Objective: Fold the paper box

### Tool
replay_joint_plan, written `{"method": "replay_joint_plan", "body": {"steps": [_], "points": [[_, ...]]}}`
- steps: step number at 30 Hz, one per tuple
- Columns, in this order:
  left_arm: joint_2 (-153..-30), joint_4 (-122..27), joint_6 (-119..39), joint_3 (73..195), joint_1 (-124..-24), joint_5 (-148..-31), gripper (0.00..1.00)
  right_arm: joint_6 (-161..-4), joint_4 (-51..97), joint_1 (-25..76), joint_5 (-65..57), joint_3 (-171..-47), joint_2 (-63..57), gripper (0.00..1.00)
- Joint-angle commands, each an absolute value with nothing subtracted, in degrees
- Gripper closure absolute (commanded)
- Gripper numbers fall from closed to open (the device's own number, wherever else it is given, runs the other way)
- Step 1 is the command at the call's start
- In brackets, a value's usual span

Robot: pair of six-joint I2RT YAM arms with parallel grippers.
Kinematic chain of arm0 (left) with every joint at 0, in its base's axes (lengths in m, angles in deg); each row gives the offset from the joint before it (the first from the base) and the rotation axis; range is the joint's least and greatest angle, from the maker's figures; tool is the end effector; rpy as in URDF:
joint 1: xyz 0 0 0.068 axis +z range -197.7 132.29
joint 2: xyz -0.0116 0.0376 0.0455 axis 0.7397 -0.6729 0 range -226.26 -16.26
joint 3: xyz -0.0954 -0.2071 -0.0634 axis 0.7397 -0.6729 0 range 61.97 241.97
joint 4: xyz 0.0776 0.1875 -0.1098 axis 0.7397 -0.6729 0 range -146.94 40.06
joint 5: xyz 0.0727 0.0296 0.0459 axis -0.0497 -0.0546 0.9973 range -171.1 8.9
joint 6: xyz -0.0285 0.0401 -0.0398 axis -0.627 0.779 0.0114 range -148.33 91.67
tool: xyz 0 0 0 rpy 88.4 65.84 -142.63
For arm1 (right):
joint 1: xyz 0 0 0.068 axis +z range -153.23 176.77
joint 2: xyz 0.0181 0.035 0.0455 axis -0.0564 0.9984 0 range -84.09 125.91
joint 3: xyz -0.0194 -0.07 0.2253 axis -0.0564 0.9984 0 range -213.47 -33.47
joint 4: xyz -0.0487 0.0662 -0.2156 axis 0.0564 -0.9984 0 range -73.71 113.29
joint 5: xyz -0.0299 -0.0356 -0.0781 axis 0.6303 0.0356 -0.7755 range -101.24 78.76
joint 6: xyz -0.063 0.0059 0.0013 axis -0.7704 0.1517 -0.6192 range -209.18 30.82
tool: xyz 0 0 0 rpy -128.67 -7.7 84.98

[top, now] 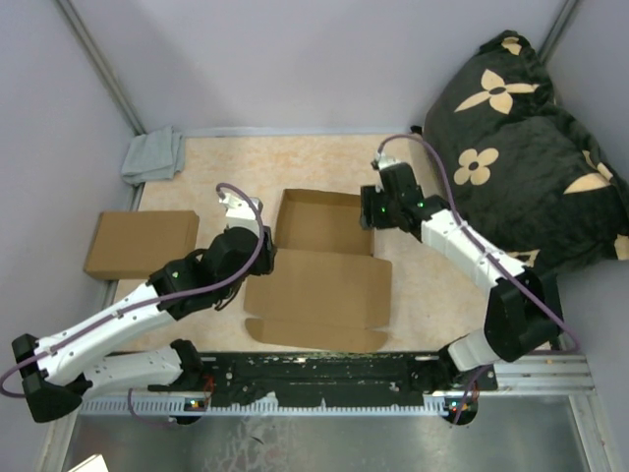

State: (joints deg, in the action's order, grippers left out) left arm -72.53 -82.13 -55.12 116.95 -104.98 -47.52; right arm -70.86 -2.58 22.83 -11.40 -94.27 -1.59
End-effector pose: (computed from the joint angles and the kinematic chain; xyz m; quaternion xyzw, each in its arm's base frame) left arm 0.1324 -0.1563 0.2939 0.0897 0.8495 -0.1145 0.5071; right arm 0.2626 0.1283 0.2249 -0.0623 0.9302 0.1355 0.3355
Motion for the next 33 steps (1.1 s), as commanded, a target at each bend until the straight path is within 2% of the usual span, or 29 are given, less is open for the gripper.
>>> {"method": "replay_joint_plan", "body": {"steps": [1,5,10,16,29,33], "points": [[-68.79,-82.72,-54.56,115.41,-105.01,-46.64,0.53,-80.79,-1.59,22.37,-16.51,-108.0,2.61,0.46],[-66.32,-81.91,-56.06,113.16,-104.93,-46.57,0.54,-88.34,-2.46,21.82,-17.53,-120.64,14.98,0.46],[-64.2,-82.09,-58.42,111.51,-104.92,-47.26,0.54,-99.1,-5.11,21.82,-7.7,-133.7,26.96,0.48],[-63.41,-83.28,-59.59,109.91,-104.92,-47.41,0.54,-103.51,-3.59,22.07,0.27,-134.85,32.09,0.48],[-62.9,-85.18,-60.76,108.33,-104.92,-46.34,0.54,-102.79,-2.77,22.83,0.95,-142.69,44.23,0.48],[-62.47,-84.82,-61.63,107.36,-104.91,-46.84,0.54,-100.76,-3.82,22.89,-1.47,-143.54,45.49,0.53]]}}
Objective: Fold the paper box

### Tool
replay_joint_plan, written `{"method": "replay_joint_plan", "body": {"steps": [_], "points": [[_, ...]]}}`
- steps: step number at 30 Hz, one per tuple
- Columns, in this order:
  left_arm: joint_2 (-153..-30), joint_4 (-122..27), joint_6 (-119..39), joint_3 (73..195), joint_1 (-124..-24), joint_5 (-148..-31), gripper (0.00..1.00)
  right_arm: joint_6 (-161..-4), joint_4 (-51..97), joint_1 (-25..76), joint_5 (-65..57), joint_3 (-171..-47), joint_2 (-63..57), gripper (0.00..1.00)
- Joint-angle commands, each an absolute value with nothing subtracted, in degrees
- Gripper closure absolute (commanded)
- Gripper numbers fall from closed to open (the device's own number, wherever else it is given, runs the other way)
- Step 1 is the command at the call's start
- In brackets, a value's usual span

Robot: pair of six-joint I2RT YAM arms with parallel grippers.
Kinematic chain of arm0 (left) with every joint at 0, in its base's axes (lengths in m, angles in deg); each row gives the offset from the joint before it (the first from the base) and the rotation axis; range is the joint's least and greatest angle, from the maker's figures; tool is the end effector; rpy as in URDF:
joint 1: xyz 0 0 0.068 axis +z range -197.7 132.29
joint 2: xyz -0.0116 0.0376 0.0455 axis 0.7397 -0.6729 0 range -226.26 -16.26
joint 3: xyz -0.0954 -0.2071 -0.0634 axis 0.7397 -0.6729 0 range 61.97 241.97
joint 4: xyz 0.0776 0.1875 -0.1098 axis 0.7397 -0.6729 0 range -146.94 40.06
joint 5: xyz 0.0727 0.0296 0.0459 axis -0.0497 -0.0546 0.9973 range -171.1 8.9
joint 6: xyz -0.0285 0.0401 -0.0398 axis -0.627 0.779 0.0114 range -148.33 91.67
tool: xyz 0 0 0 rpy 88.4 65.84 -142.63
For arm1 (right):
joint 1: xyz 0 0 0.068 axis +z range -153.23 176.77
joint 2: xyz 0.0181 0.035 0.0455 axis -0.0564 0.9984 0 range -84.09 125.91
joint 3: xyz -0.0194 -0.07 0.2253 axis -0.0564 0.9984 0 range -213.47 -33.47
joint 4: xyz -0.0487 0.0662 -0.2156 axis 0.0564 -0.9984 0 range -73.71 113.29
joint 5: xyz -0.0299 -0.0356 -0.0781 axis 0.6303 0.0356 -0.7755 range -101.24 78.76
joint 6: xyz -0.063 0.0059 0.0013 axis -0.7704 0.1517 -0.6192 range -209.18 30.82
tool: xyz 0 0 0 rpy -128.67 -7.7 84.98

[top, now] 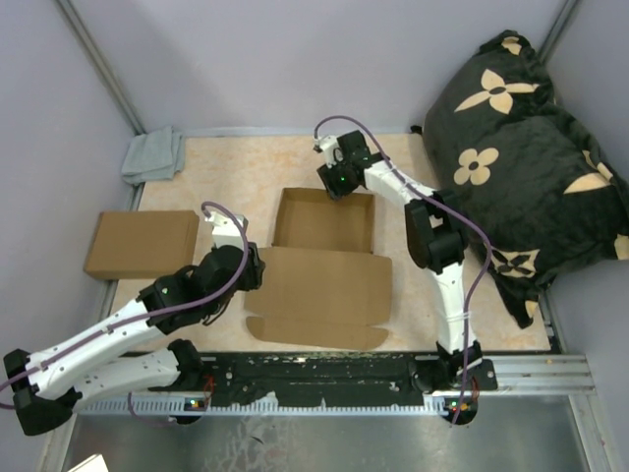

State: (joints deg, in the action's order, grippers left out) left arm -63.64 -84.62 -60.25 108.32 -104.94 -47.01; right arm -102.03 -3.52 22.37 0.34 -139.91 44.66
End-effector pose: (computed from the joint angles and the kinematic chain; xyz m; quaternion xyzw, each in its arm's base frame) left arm 0.1163 -0.1303 0.2697 0.0559 0.8594 -0.1204 0.4938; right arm 0.4108 0.2077 0.1731 -0.3402 0.8687 0.1326 0.3348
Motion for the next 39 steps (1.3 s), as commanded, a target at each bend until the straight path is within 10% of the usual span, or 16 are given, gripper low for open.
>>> {"method": "replay_joint_plan", "body": {"steps": [1,11,20,29,31,39], "points": [[-62.41,-84.57,-61.66,107.11,-104.92,-47.02,0.55,-100.27,-4.13,22.88,-2.43,-143.17,45.29,0.56],[-64.8,-77.75,-60.29,105.69,-104.89,-51.09,0.55,-89.3,-3.07,17.12,-14.77,-122.7,31.27,0.85],[-69.25,-71.71,-59.22,106.17,-104.87,-55.57,0.56,-73.82,-7.28,12.16,-13.99,-97.65,12.6,0.85],[-72.59,-72.0,-62.63,107.35,-104.82,-56.1,0.5,-52.53,2.42,35.64,0.33,-83.82,-11.24,0.37],[-72.75,-72.0,-63.65,107.26,-104.83,-56.29,0.49,-51.17,-0.56,37.93,-2.29,-85.59,-14.32,0.02],[-67.73,-72.24,-68.11,105.31,-104.88,-54.75,0.5,-52.82,-5.18,37.09,-23.11,-90.21,-25.51,0.01]]}}
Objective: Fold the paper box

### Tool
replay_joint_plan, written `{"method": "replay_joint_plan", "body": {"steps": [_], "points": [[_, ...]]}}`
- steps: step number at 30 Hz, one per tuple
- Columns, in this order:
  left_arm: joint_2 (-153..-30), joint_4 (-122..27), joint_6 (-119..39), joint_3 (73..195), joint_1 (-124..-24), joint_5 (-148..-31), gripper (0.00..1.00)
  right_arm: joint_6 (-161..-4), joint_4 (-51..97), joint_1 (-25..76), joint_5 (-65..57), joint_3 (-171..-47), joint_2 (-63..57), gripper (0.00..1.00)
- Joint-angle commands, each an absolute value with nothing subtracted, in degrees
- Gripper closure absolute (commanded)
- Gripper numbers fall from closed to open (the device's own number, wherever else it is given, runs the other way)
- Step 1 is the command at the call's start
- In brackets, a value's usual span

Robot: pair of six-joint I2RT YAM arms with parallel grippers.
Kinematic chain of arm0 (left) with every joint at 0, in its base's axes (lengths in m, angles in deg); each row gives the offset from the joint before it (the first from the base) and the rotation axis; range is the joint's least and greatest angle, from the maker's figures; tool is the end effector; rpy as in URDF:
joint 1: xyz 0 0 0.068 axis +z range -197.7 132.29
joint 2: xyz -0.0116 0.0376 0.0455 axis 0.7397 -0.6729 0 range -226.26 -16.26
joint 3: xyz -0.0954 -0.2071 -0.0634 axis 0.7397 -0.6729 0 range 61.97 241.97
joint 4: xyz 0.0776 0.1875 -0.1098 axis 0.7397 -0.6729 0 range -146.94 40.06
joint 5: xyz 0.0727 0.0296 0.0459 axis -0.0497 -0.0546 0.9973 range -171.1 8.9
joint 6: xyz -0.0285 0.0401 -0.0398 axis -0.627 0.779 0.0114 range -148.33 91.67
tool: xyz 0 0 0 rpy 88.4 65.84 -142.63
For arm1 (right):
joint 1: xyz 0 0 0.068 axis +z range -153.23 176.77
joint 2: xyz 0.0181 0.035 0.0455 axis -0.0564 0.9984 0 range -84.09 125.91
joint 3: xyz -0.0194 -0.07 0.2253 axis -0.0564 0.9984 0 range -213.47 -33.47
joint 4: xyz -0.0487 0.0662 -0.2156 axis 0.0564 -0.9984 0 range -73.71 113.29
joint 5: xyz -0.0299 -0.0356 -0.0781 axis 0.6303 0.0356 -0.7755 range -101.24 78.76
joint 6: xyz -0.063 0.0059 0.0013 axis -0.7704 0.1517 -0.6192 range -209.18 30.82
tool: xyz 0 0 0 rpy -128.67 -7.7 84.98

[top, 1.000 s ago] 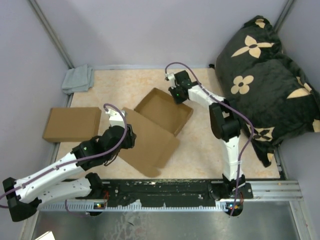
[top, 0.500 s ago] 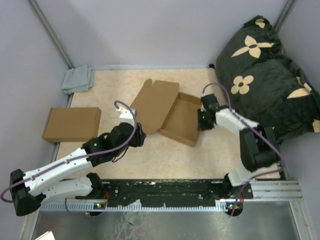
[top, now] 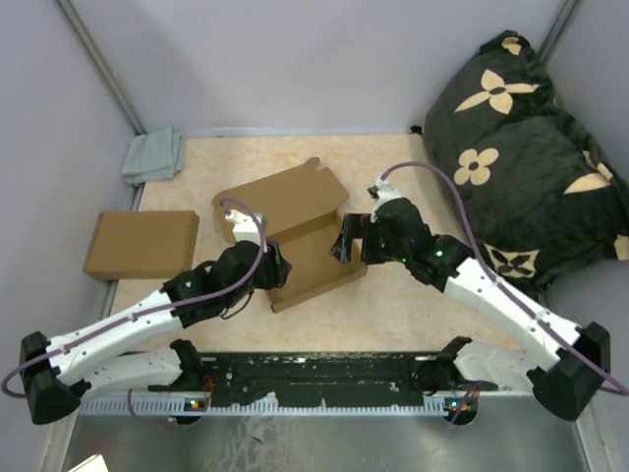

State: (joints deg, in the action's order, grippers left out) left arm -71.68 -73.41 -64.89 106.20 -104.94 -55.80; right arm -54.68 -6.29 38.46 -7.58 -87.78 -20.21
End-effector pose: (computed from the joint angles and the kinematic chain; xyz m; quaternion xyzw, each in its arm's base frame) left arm 0.1301 -0.1637 0.2506 0.0550 0.8683 -0.1983 0.4512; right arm 0.1728 0.1582 0.2634 -0.0702 0.9001 0.2875 0.3199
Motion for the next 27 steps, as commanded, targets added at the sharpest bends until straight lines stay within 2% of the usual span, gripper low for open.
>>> {"method": "replay_joint_plan", "body": {"steps": [1,3,4,5,6,7,8,9,11,12,13,14,15,16,18,20,22,25,27], "points": [[-66.78,-71.55,-68.33,104.6,-104.82,-54.49,0.49,-51.39,-3.32,35.68,-23.31,-88.2,-26.52,0.01],[-65.32,-69.76,-68.31,103.51,-104.75,-54.29,0.48,-55.48,10.18,27.99,-5.71,-82.16,-27.66,0.05],[-65.14,-69.57,-68.39,103.61,-104.75,-54.48,0.45,-55.26,17.04,23.63,4.17,-80.57,-26.38,0.18],[-65.21,-69.61,-68.77,103.97,-104.75,-54.8,0.36,-54.46,20.05,19.95,10.41,-81.98,-23.9,0.38],[-65.57,-69.71,-69.37,104.62,-104.69,-55.32,0.23,-55.06,17.73,17.49,11.88,-86.13,-19.79,0.59],[-66.62,-69.31,-69.68,104.98,-104.39,-56.74,0.11,-56.23,9.2,15.6,11.11,-92.1,-14.89,0.85],[-67.66,-67.64,-69.46,105.05,-103.65,-58.91,0.02,-57.63,3.82,13.67,10.86,-97.34,-10.09,1.0],[-68.82,-64.72,-68.76,104.75,-101.8,-62.5,0.0,-58.61,0.23,12.44,10.62,-102.08,-5.61,1.0],[-72.2,-55.84,-67.37,104.04,-93.6,-76.84,0.0,-60.57,-6.39,11.72,7.64,-110.41,0.83,1.0],[-74.66,-51.41,-68.73,103.65,-87.52,-86.48,0.09,-61.68,-7.9,11.88,6.86,-112.88,2.69,0.99],[-77.29,-46.99,-71.37,103.23,-81.81,-94.0,0.35,-63.43,-6.89,12.28,7.66,-113.21,3.54,0.95],[-79.49,-43.3,-74.94,102.66,-76.74,-99.12,0.71,-65.29,-4.7,12.94,7.93,-112.12,3.39,0.91],[-81.64,-40.72,-77.93,102.47,-73.22,-102.11,0.94,-66.39,-3.36,13.75,5.02,-110.76,2.9,0.87],[-83.3,-39.75,-78.35,102.83,-70.57,-103.79,1.0,-68.02,-3.07,14.81,1.98,-110.01,2.5,0.82],[-85.66,-49.71,-74.75,106.77,-68.83,-100.33,0.99,-71.73,-4.28,16.29,-1.3,-109.68,2.62,0.65],[-87.03,-61.55,-71.33,111.55,-68.75,-94.0,0.88,-73.39,-6.47,16.56,-0.23,-110.36,4.37,0.63],[-86.67,-66.71,-69.48,112.0,-68.8,-88.98,0.72,-74.84,-7.35,17.62,-0.08,-110.59,6.32,0.62],[-83.19,-69.41,-69.12,109.11,-68.8,-83.3,0.63,-77.88,-8.21,20.79,-2.73,-112.19,11.04,0.61],[-79.92,-69.59,-69.55,106.68,-68.74,-81.17,0.62,-79.01,-10.09,22.25,-3.57,-114.39,15.15,0.6]]}}
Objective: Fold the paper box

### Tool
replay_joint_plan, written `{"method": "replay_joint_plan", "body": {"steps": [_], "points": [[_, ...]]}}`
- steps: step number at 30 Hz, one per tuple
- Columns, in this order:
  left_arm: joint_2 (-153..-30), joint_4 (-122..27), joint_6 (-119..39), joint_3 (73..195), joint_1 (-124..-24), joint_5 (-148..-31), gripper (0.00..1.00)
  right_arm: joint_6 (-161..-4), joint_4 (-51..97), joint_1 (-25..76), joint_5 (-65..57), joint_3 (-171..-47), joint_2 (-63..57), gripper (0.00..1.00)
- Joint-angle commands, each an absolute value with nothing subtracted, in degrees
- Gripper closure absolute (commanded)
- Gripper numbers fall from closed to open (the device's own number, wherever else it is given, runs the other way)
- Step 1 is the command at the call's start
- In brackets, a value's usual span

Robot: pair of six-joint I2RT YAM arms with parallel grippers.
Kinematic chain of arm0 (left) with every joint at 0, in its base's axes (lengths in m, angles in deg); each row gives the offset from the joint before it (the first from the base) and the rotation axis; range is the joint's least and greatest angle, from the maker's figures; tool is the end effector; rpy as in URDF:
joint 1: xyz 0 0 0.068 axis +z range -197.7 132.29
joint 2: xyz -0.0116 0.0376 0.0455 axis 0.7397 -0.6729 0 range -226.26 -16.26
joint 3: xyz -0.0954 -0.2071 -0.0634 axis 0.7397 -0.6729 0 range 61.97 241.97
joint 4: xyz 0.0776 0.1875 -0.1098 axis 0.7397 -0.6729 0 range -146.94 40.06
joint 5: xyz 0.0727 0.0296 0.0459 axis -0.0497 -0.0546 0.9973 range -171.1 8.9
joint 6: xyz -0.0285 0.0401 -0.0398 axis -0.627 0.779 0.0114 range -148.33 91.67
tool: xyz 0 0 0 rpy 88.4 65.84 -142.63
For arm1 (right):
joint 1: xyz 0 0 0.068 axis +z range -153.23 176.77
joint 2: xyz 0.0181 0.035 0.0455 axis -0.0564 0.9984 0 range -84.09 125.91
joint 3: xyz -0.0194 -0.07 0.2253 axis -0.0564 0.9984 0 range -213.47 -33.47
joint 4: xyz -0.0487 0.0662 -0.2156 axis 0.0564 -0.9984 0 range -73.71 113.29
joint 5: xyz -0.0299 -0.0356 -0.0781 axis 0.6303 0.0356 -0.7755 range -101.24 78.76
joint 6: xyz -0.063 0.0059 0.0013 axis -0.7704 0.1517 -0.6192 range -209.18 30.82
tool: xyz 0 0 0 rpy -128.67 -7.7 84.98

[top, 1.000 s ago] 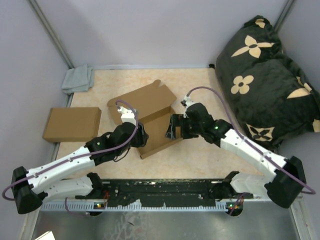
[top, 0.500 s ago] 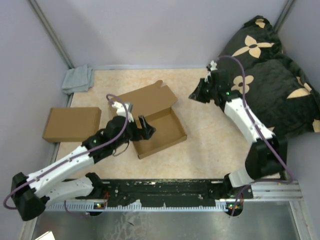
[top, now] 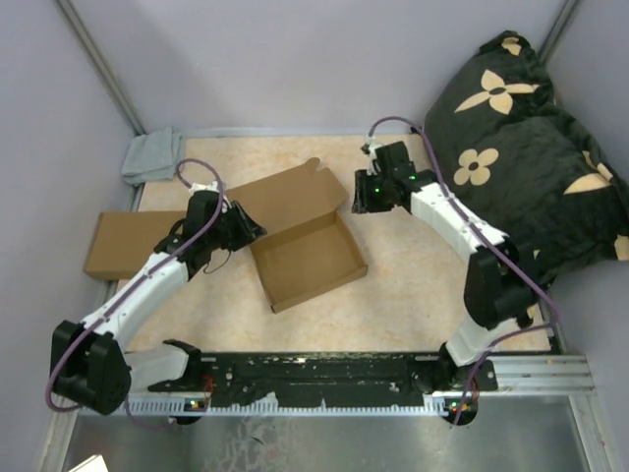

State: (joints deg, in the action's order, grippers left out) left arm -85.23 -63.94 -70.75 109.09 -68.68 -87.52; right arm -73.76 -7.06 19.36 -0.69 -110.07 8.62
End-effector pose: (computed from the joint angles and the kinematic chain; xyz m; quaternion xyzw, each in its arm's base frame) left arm 0.2380 -0.0971 0.2301 -0.1403 0.8782 -0.2812 0.3605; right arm 0.3057 0.1369 0.2502 -0.0918 0.9208 0.2010 0.3213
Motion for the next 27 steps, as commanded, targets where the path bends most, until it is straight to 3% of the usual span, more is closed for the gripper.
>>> {"method": "replay_joint_plan", "body": {"steps": [1,6,12,18,23,27], "points": [[-78.18,-69.36,-69.86,105.56,-68.72,-80.49,0.61,-79.47,-10.57,22.7,-3.51,-115.22,16.69,0.6],[-71.31,-69.14,-69.97,102.22,-68.67,-78.82,0.58,-81.08,-8.92,23.96,-4.84,-115.89,20.37,0.6],[-71.93,-71.18,-68.53,103.02,-68.68,-78.21,0.58,-80.2,-8.12,25.11,-4.62,-116.05,22.18,0.62],[-75.42,-69.87,-67.57,104.17,-68.71,-78.64,0.52,-77.57,-9.41,28.01,-11.56,-114.26,24.44,0.73],[-80.18,-70.02,-65.71,108.04,-68.66,-78.28,0.49,-70.91,-6.78,29.33,-19.62,-106.54,20.15,0.95],[-83.76,-70.74,-64.14,111.39,-68.66,-75.74,0.45,-66.81,-5.05,29.29,-22.81,-98.01,12.43,0.98]]}}
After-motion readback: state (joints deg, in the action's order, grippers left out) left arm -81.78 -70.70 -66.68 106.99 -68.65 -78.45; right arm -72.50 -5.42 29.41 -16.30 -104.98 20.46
